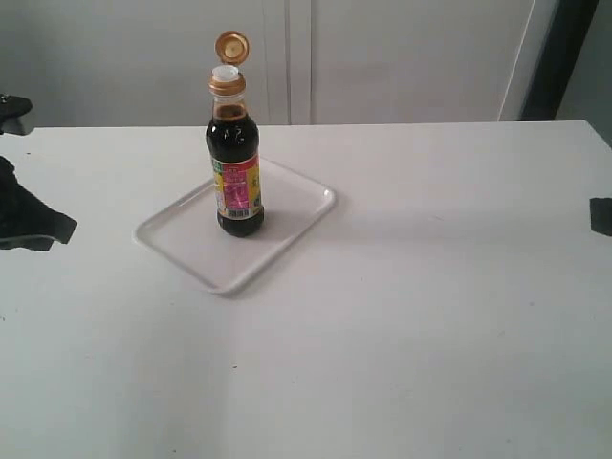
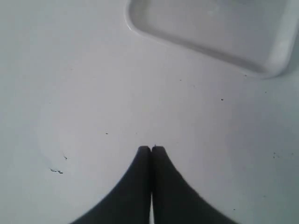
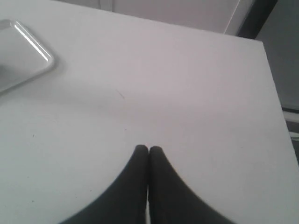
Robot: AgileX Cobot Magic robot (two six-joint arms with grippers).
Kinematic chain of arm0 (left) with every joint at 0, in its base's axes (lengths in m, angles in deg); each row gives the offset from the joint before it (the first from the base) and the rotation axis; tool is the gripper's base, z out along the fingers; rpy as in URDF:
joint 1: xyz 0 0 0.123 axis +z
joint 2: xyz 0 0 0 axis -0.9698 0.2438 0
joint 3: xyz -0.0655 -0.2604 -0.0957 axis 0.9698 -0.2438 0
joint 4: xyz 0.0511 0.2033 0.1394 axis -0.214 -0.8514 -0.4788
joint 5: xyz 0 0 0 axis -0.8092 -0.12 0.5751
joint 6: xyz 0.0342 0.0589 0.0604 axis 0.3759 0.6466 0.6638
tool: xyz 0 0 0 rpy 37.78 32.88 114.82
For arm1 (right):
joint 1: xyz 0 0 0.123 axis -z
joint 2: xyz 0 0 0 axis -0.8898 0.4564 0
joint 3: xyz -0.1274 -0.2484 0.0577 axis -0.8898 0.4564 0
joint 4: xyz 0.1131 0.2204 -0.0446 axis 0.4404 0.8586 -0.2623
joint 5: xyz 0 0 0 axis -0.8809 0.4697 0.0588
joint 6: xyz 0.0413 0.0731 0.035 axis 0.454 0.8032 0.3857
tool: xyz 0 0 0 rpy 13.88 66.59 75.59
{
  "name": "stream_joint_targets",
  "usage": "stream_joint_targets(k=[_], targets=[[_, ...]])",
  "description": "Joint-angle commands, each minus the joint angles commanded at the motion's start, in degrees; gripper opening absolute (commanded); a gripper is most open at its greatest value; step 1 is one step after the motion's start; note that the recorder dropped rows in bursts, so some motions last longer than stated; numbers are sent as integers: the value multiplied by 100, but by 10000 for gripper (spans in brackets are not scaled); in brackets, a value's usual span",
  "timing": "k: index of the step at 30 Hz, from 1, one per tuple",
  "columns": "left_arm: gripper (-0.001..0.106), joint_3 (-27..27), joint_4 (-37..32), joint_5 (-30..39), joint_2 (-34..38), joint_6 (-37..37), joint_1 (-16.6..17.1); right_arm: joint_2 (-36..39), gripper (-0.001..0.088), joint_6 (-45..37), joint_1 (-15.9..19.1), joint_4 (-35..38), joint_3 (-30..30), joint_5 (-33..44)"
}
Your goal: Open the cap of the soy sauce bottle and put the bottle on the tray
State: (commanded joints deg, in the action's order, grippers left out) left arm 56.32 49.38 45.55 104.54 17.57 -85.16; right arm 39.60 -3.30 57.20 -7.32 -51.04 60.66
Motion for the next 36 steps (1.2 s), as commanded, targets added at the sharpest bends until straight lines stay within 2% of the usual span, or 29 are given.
stream_joint_targets(k=[10, 17, 26, 30, 36], targets=[[0, -284, 23, -144, -456, 0, 0, -897, 0, 0, 0, 0, 686, -677], [0, -690, 48, -460, -876, -22, 0, -1468, 0, -11, 0, 23, 1049, -873], [0, -1190, 189, -641, -1709, -22, 0, -2382, 0, -11, 0, 289, 1610, -1385], [0, -1334, 211, -353, -2029, -22, 0, -2751, 0, -11, 0, 289, 1610, -1245], [0, -1814, 469, -453, -2590, 62, 0, -2788, 0, -11, 0, 383, 1610, -1245]])
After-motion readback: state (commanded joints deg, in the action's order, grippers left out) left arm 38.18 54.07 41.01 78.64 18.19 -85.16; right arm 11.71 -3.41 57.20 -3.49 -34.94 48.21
